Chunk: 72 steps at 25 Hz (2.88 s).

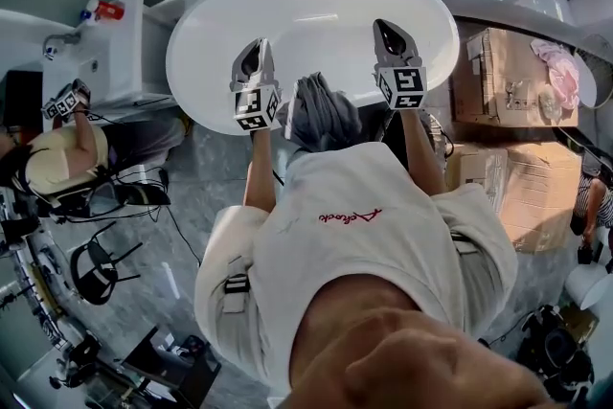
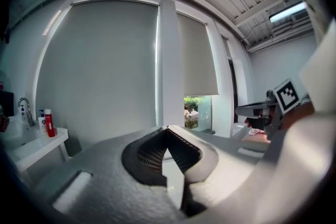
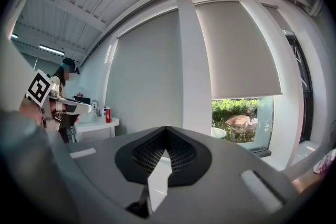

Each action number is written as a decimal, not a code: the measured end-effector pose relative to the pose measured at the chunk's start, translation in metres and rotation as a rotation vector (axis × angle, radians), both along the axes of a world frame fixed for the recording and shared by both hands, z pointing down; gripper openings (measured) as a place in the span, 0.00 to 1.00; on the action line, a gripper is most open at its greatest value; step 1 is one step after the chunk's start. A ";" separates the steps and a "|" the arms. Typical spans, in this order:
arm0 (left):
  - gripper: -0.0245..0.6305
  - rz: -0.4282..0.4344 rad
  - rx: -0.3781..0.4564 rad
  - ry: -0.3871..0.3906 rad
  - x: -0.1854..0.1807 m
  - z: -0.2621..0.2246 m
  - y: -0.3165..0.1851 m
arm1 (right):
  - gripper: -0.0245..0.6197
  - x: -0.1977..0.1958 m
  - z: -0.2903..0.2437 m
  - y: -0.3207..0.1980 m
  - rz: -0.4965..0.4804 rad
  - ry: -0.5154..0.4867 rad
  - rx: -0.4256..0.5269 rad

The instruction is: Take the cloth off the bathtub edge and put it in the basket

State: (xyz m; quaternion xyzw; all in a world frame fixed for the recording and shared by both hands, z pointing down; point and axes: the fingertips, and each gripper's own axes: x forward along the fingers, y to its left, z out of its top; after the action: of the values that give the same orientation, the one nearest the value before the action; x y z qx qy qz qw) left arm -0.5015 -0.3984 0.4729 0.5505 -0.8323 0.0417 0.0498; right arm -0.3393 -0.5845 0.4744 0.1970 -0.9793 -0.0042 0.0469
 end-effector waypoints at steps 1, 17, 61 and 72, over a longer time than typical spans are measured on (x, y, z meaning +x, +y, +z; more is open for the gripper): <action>0.04 0.000 0.001 0.001 -0.003 0.001 -0.001 | 0.05 -0.001 0.004 -0.002 0.000 0.006 -0.005; 0.04 0.038 -0.090 0.068 -0.044 0.059 0.002 | 0.05 -0.015 0.066 0.007 0.030 0.122 -0.090; 0.23 0.173 -0.591 0.682 0.020 0.414 0.063 | 0.08 -0.041 0.413 0.128 -0.172 0.634 -0.634; 0.76 0.268 -0.709 0.815 0.058 0.462 0.068 | 0.71 -0.053 0.460 0.162 -0.237 0.646 -0.851</action>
State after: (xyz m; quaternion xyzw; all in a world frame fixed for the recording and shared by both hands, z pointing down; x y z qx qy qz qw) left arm -0.4432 -0.3299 0.9346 0.5725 -0.6036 0.1091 0.5441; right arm -0.3920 -0.4227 0.9346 0.0375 -0.8457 0.3269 0.4201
